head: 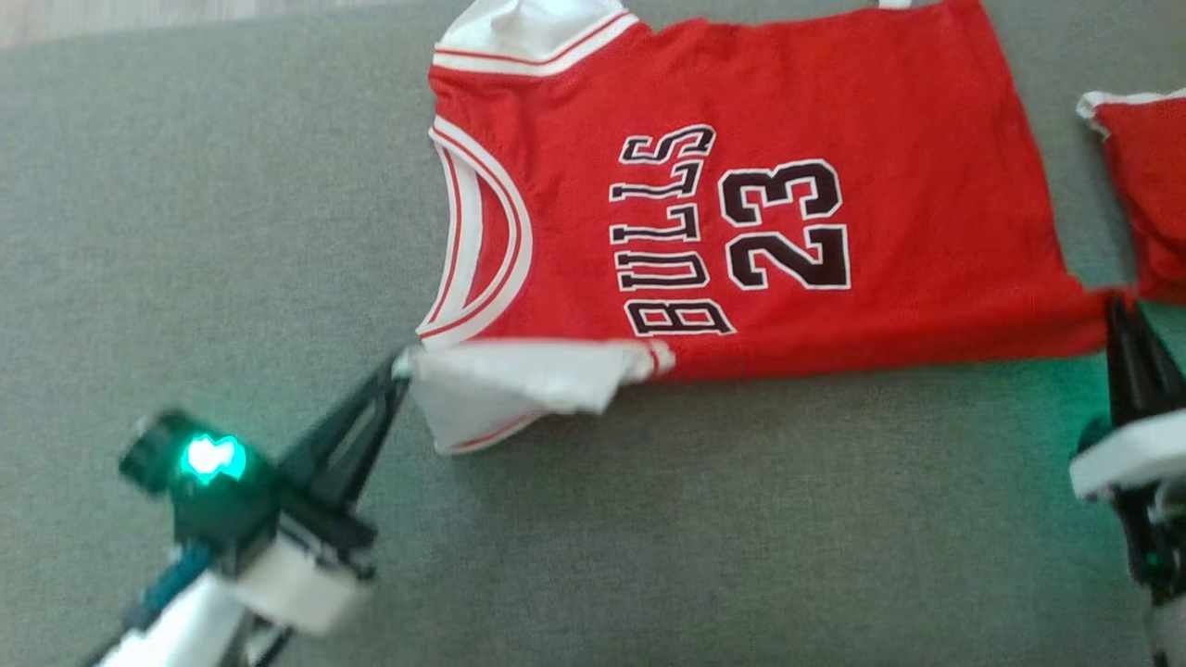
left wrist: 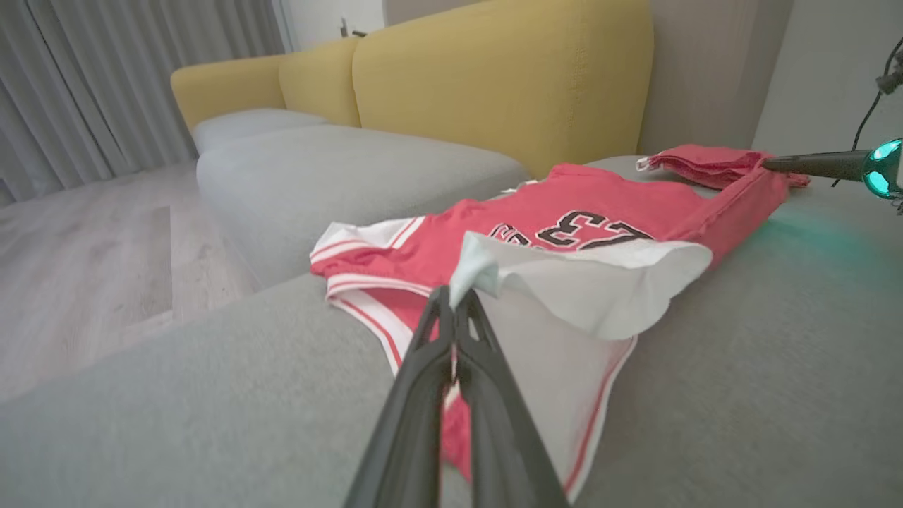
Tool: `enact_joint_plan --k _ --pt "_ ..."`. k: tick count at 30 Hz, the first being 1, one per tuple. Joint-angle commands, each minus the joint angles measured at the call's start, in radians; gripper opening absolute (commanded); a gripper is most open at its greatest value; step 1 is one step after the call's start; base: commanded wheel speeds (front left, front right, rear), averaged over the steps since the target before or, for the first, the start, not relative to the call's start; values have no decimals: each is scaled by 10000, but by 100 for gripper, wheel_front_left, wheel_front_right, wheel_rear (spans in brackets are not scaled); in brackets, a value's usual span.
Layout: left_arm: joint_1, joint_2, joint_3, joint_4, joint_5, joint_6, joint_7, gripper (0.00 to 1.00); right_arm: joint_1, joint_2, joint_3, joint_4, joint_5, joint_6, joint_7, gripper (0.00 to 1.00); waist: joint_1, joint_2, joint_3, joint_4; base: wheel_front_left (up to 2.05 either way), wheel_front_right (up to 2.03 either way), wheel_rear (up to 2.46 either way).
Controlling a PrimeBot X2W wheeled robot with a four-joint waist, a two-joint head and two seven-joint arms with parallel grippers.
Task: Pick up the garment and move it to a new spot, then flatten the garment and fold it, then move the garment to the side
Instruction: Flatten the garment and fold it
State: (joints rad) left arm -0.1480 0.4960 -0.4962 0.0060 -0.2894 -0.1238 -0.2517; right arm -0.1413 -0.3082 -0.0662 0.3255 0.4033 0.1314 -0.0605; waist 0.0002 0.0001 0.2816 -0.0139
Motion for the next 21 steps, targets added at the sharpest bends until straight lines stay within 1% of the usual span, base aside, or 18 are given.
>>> enact_joint_plan --k 1,2,3,6,9,15,21 --pt "-649 362 326 -186 -28 0 26 0 -275 -173 113 -329 -9 -7 54 0 -2 -1 153 13 0 0 0" --pt "-975 415 251 -137 -35 -16 96 0 -443 -173 136 -352 2 -7 154 0 -2 -1 233 17 0 0 0" --pt "-1664 523 56 -20 -50 -41 206 0 -778 -165 118 -384 -15 -7 362 0 -2 -1 405 36 0 0 0" --pt "-2758 686 -332 237 -87 -60 300 0 -1286 -130 57 -407 -133 -7 633 0 -2 -1 677 63 0 0 0" --pt "-3835 845 -920 561 -239 -64 343 0 -1797 -67 34 -388 -232 -7 794 0 -2 -1 966 69 0 0 0" --pt "-5639 1048 -1809 1368 -496 -67 284 0 -2796 -200 216 -65 -352 -7 646 0 -2 -1 1480 57 0 0 0" --pt "-6835 1101 -2244 2088 -671 -68 140 0 -3657 -402 506 560 -492 -7 429 0 -2 -1 1764 53 0 0 0"
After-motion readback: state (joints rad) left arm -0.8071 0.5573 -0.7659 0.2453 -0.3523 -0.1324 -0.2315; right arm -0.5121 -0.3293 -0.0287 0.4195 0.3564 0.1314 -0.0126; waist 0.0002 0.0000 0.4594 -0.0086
